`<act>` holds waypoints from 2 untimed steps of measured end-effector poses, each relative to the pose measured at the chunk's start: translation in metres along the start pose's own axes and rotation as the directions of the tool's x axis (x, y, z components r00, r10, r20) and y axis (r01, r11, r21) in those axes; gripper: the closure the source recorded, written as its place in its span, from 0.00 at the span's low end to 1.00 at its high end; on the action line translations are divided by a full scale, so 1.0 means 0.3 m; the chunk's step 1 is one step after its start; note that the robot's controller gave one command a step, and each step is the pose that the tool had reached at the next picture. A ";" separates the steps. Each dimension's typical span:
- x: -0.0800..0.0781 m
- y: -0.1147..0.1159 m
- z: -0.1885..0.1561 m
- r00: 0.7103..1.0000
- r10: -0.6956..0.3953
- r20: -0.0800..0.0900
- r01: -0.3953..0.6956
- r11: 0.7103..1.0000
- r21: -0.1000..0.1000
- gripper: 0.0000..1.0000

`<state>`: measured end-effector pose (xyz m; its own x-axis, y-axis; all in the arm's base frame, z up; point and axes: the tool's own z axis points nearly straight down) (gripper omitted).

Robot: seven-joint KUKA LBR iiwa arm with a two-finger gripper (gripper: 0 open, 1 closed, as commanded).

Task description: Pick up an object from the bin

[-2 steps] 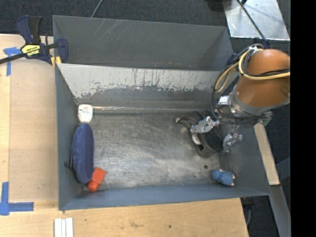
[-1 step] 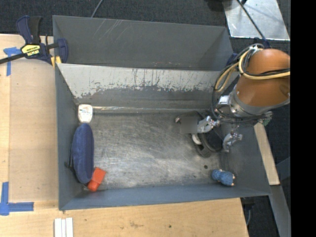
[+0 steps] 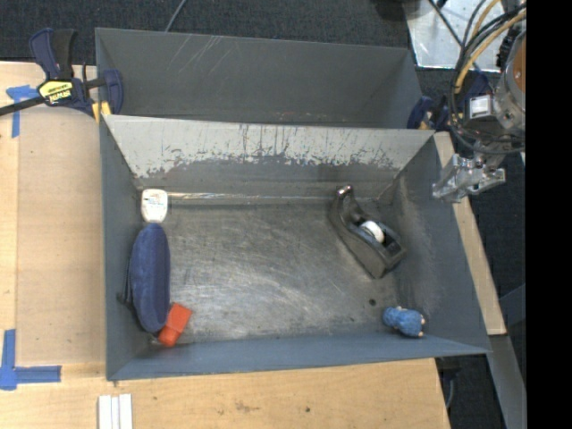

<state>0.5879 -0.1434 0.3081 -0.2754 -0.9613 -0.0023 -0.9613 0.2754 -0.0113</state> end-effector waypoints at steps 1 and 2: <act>0.044 0.168 0.417 0.993 -0.117 0.001 0.117 0.993 -0.019 1.00; 0.089 0.303 0.457 0.967 -0.255 0.002 0.255 0.967 -0.013 1.00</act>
Offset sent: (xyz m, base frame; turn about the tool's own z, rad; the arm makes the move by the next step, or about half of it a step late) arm -0.0485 0.0013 -0.1213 -0.1188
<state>0.4949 -0.1441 0.1700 -0.0208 -0.9998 -0.0016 -0.9998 0.0208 0.0012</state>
